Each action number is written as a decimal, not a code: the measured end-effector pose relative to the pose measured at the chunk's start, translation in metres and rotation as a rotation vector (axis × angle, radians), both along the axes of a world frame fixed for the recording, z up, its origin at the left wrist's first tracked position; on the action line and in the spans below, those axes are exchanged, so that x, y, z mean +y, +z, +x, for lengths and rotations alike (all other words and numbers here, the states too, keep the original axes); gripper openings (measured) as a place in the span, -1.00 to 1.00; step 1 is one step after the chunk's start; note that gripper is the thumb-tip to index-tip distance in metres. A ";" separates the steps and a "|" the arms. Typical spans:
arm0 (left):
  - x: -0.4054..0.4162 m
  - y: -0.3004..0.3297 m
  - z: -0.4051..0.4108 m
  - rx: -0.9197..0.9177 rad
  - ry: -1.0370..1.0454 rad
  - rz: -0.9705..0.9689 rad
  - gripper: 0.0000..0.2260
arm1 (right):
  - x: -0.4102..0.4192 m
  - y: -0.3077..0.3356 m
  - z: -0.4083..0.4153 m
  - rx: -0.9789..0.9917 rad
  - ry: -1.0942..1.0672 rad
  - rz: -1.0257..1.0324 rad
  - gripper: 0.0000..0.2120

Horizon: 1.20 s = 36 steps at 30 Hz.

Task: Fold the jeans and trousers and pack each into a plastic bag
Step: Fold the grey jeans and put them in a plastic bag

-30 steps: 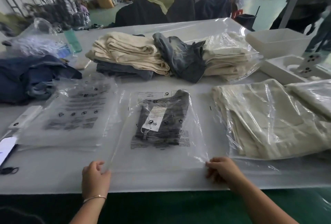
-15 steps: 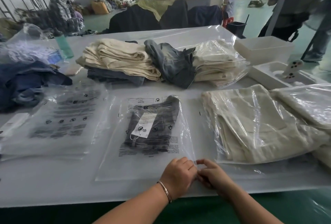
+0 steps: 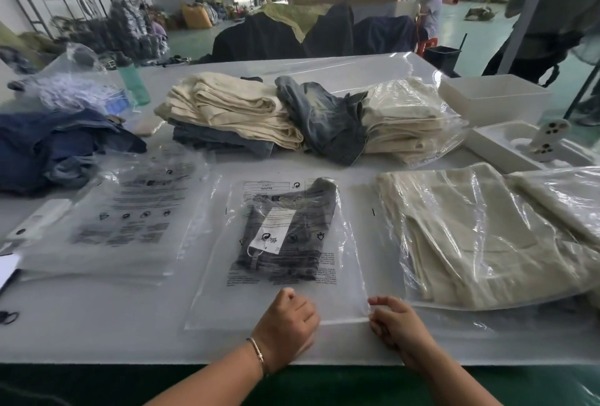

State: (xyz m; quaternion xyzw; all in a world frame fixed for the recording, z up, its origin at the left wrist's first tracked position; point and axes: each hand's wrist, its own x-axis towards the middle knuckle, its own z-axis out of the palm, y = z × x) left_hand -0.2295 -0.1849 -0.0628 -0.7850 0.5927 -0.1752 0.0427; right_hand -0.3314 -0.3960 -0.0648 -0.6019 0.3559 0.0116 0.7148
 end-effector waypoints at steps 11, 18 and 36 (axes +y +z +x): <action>0.166 -0.006 0.044 -0.040 0.543 -0.108 -0.87 | 0.004 0.003 0.005 0.000 -0.067 -0.028 -0.85; 0.159 0.005 0.049 0.371 0.740 -0.125 -0.76 | 0.006 0.006 0.009 0.075 -0.071 -0.129 -0.87; 0.037 0.020 0.169 1.699 1.103 -0.522 -0.67 | 0.029 0.040 0.134 0.229 0.179 -0.185 -0.62</action>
